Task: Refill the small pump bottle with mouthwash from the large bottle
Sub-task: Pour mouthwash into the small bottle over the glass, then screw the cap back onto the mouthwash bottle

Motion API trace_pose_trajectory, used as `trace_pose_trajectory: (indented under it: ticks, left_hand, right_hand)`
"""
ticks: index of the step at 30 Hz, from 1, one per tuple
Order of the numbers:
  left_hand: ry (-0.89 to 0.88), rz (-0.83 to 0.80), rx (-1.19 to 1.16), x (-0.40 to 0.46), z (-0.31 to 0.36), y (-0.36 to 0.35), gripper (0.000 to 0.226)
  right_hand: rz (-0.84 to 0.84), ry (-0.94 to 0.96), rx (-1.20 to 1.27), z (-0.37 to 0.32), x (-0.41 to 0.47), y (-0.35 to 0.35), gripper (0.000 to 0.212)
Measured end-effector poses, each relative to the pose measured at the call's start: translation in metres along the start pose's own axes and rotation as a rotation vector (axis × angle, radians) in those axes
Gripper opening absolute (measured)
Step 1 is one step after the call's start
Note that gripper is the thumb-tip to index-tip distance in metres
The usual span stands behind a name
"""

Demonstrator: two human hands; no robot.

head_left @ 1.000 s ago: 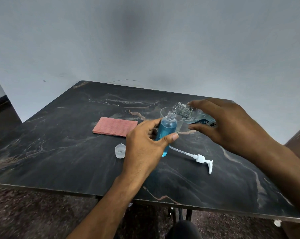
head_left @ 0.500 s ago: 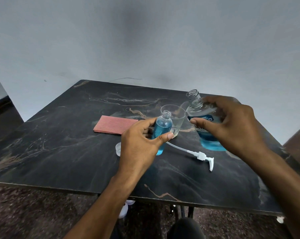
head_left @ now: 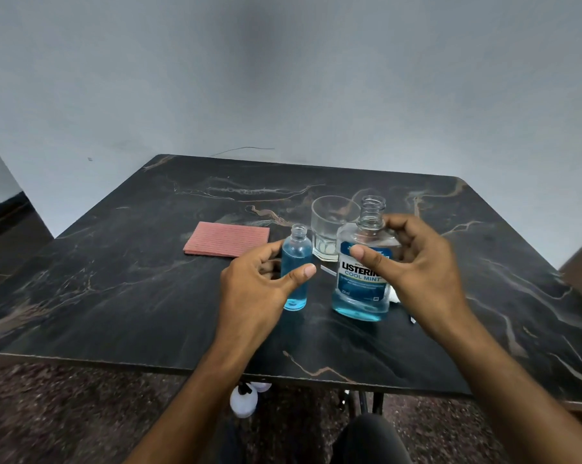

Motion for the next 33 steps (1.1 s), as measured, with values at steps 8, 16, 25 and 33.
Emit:
trace_pose_trajectory:
  ticks: [8,16,25,33]
  left_hand:
    - [0.021,0.022,0.064,-0.006,-0.006,0.001,0.057]
    - [0.014,0.044,0.096,-0.009,-0.008,-0.002,0.055]
    - [0.002,0.048,0.146,-0.012,-0.008,-0.005,0.056]
    - [-0.012,0.031,0.241,-0.017,-0.005,-0.005,0.057]
  right_hand:
    - [-0.021,0.01,0.038,0.001,-0.004,-0.009,0.045]
    - [-0.044,0.006,0.037,0.005,-0.008,-0.008,0.048]
    - [-0.099,-0.02,0.035,0.01,-0.014,-0.006,0.062]
    - [-0.133,-0.019,-0.077,0.008,-0.021,-0.014,0.067]
Point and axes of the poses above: each hand's wrist, its own x-axis towards the middle knuckle, its own y-axis out of the back of the hand, z = x × y, the point moved 8 cm from there along x, towards the middle knuckle, and after that the axes turned 11 degrees about -z, right-handed, at the moved point
